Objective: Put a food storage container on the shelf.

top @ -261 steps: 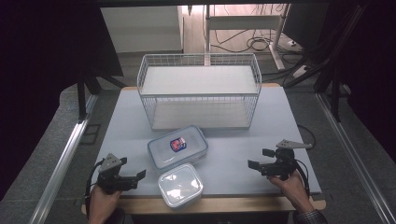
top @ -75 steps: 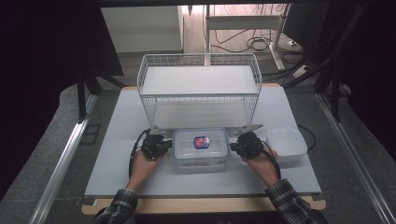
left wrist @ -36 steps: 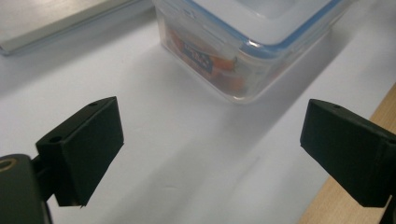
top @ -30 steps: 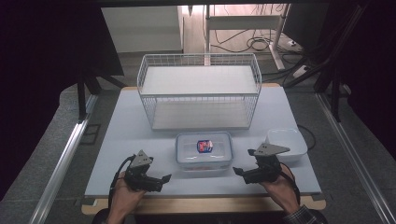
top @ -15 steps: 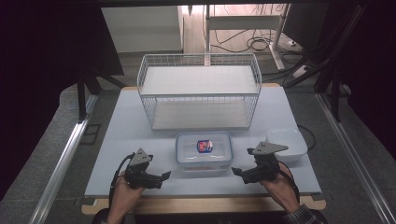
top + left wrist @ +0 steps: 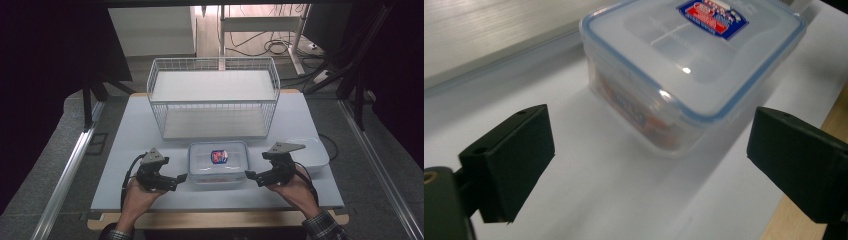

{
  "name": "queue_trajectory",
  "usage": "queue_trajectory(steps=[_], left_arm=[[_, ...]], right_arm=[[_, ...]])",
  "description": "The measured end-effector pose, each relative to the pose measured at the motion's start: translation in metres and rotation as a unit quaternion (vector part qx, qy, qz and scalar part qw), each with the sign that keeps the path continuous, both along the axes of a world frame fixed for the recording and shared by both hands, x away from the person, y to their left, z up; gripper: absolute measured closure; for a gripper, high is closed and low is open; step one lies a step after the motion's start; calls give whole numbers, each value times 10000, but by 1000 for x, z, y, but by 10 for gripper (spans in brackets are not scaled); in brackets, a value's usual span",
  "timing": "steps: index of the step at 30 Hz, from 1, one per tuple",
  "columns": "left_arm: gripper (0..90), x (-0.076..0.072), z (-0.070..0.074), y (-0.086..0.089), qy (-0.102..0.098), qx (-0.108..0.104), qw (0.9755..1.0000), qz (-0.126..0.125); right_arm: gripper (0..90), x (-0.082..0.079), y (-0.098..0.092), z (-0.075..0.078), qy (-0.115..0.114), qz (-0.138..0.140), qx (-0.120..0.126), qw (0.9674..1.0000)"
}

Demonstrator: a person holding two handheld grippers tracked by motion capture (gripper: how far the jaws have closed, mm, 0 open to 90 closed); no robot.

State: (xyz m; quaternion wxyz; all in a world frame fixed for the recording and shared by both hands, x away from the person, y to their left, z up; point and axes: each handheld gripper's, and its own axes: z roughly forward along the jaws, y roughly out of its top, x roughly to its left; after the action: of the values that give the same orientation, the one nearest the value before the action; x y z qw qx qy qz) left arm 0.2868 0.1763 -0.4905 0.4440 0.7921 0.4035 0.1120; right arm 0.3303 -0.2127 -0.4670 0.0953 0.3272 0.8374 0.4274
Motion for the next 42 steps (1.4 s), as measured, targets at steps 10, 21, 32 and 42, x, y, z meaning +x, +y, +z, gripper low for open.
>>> queue_trajectory(steps=[10, 21, 32, 42], left_arm=[[139, 35, 1, -16, 170, -33, 9998, -66], [99, 67, -23, -24, 1329, -818, 9857, -643], [121, 68, -34, -20, 2148, -1255, 9654, -780], [446, 49, -27, 0, 1886, -1750, 9642, -641]], right_arm=[[132, 24, 19, 1, 187, -10, -248, 9995], [123, 58, 21, -21, 1578, 149, 276, 9870], [178, 66, 17, -29, 2371, 91, 630, 9694], [425, 54, 0, -18, 2431, -49, 1006, 9648]])
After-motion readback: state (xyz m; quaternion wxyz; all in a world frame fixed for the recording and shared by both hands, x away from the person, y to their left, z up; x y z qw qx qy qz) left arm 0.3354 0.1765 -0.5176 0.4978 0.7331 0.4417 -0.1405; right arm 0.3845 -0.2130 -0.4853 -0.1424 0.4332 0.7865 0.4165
